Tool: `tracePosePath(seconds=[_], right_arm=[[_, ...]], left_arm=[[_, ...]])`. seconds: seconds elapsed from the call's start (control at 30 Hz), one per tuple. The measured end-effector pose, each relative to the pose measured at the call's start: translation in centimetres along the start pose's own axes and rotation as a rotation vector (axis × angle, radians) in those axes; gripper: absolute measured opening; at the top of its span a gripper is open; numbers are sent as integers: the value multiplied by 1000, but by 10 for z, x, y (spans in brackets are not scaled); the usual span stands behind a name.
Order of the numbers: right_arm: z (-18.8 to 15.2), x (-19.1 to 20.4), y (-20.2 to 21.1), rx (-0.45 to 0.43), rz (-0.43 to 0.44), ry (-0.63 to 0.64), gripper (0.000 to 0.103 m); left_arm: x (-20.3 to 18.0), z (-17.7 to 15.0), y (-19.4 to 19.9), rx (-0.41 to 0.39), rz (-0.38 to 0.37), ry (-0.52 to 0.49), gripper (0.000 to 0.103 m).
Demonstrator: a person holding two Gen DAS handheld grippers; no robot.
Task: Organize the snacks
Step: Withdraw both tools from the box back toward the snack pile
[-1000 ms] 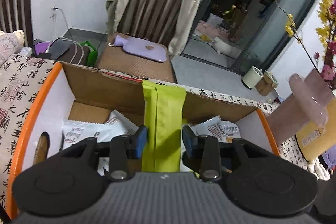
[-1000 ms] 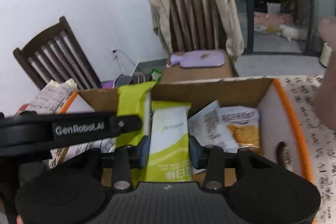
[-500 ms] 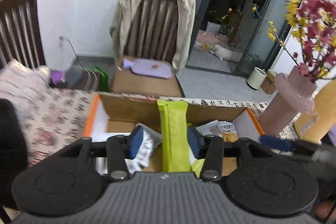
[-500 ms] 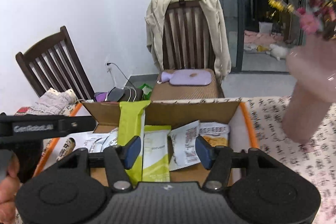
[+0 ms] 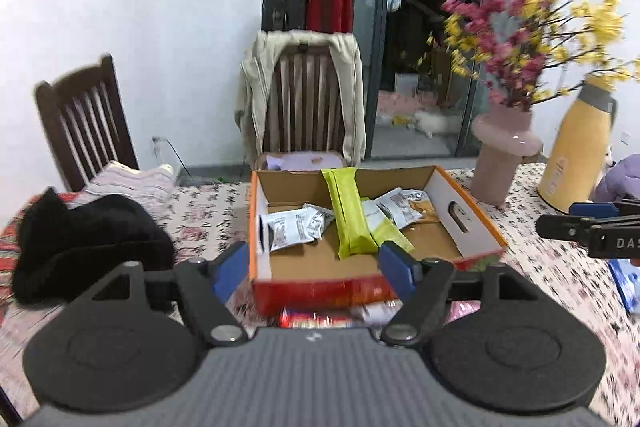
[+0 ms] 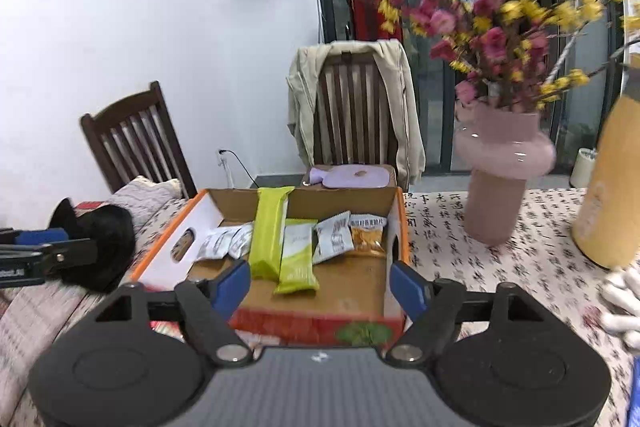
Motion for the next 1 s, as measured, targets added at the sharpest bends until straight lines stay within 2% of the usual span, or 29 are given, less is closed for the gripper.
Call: tracePosePath(seconds=[0.17,0.23,0.4,0.5,0.6,0.7,0.83,1.0], right_arm=[[-49,5,67,-87,9,23,85],[-72,8,91,-109,11,26,86],[-121,19,141,-151,9,28,90],[-154,26,164,-183,-20,53,96],[-183,32,181,-205,-63,71,98],[-213,33,189,-192,-39,26,98],[-247,40,191,-136,11,-16,98],[-261,47,189,-104,-6,10,98]], left_arm=[[-17,-49,70,-99,-25,-59,83],[-26,-71,96,-147,-10,-86,86],[-41,-119,139,-222,18,-77,91],[-44,-150,157,-213,7,-29,91],[-46,-177,171,-186,-24,16,96],[-51,-203,181,-165,-44,-20,98],[-57,-220,180,-127,-42,-53,98],[-56,-222,171,-99,-36,-28,98]])
Point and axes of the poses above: each gripper's, at about its wrist camera, not at the fingertips, and y roughly against the way its jaws point, x to its left, z to its top, the point moved 5 cm from there along -y, roughly the way its jaws point, and after that the axes turned 3 degrees about y, right-handed, at the moved point
